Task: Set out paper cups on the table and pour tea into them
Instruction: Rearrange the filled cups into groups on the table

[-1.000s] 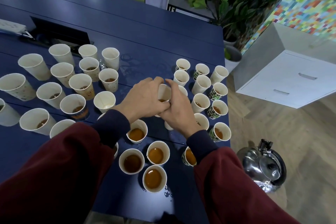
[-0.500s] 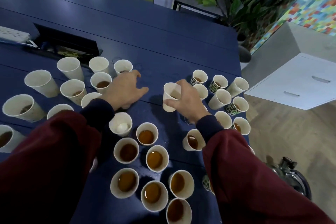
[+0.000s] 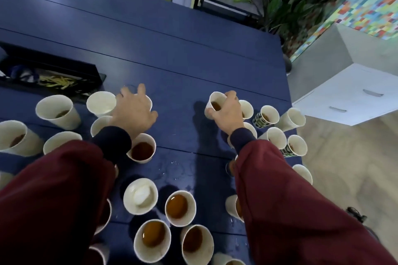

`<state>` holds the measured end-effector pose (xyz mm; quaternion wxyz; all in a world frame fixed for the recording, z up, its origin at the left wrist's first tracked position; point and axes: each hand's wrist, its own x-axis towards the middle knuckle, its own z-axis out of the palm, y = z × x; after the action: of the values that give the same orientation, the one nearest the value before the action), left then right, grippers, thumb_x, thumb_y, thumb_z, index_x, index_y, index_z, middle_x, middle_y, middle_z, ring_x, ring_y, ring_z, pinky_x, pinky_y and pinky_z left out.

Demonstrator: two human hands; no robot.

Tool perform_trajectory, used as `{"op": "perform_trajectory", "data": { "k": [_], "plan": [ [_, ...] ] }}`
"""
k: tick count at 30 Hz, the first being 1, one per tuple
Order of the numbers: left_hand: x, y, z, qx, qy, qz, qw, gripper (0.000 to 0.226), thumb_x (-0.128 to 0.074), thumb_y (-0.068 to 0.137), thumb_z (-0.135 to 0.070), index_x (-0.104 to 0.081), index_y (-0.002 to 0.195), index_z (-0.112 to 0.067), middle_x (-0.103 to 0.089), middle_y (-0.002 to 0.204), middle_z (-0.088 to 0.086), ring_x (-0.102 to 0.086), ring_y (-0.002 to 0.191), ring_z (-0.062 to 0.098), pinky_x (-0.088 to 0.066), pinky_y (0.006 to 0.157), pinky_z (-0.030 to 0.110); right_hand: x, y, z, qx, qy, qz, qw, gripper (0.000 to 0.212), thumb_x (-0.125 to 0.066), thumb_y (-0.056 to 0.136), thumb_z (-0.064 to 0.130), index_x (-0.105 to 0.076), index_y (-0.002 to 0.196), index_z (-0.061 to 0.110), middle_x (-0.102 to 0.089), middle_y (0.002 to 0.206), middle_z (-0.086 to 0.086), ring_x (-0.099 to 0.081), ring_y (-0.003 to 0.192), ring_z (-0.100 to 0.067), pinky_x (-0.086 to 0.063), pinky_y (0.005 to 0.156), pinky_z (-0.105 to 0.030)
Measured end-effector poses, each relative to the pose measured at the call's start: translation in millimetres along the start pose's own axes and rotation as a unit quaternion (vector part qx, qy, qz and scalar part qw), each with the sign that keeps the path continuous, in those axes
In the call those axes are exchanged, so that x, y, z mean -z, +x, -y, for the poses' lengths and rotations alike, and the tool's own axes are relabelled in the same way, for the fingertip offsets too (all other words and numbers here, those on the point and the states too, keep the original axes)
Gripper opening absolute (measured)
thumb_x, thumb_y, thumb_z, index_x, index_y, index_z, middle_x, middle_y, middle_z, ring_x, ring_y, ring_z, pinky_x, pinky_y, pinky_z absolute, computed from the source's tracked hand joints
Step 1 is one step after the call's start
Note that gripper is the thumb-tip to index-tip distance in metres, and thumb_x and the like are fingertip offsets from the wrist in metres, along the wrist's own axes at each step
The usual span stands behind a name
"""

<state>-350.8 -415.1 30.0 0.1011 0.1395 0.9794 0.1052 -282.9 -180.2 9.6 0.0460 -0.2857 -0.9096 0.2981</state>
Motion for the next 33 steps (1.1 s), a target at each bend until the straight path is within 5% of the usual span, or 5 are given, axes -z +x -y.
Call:
{"op": "perform_trajectory", "data": {
  "k": [12,19,25,30,33],
  "plan": [
    [-17.3,28.6,17.6,0.034,-0.051,0.046,0.997,0.05,-0.068,0.086,-0.031,-0.05,0.128,-0.01,-0.047,0.12,0.029,-0.056,0.099,0.047,-0.046,0.088,0.046,-27.1,26.6,-11.9,-0.048,0.014,0.022,0.999,0.062,-0.077,0.082,0.027,-0.042,0.127,0.003,-0.051,0.13,-0.017,-0.053,0.115,-0.033,-0.032,0.085,-0.025],
    [-12.9,28.2,17.9,0.022,-0.07,0.035,0.997,0.049,-0.07,0.084,-0.026,-0.051,0.127,-0.011,-0.047,0.121,0.028,-0.057,0.094,0.047,-0.046,0.085,0.046,-15.7,14.2,-7.2,-0.041,0.003,0.017,0.999,0.092,-0.084,0.077,0.039,-0.032,0.144,0.002,-0.045,0.141,-0.019,-0.05,0.125,-0.035,-0.039,0.097,-0.031],
    [0.5,13.5,2.1,-0.007,-0.089,0.016,0.996,0.044,-0.068,0.084,-0.029,-0.051,0.123,-0.019,-0.048,0.116,0.019,-0.052,0.086,0.039,-0.046,0.082,0.046,-16.1,-42.6,18.5,0.093,0.011,-0.092,0.991,0.089,-0.086,0.073,0.036,-0.039,0.143,0.006,-0.043,0.137,-0.013,-0.046,0.125,-0.029,-0.038,0.1,-0.028],
    [22.3,-11.0,-29.6,-0.055,-0.122,0.008,0.991,0.041,-0.068,0.085,-0.032,-0.051,0.121,-0.023,-0.044,0.107,0.011,-0.056,0.094,0.042,-0.044,0.082,0.045,-45.6,-79.5,40.8,0.113,0.12,0.111,0.98,0.103,-0.09,0.07,0.035,-0.029,0.151,0.015,-0.043,0.149,-0.004,-0.045,0.135,-0.019,-0.042,0.11,-0.037],
    [31.4,-27.3,-49.1,-0.09,-0.128,0.016,0.988,0.039,-0.066,0.083,-0.037,-0.05,0.117,-0.027,-0.045,0.104,0.008,-0.057,0.088,0.037,-0.046,0.079,0.044,-49.3,-86.5,48.0,0.101,0.191,0.091,0.972,0.085,-0.09,0.069,0.034,-0.039,0.136,0.026,-0.058,0.131,0.006,-0.058,0.118,-0.01,-0.051,0.097,-0.037]
  ]
}}
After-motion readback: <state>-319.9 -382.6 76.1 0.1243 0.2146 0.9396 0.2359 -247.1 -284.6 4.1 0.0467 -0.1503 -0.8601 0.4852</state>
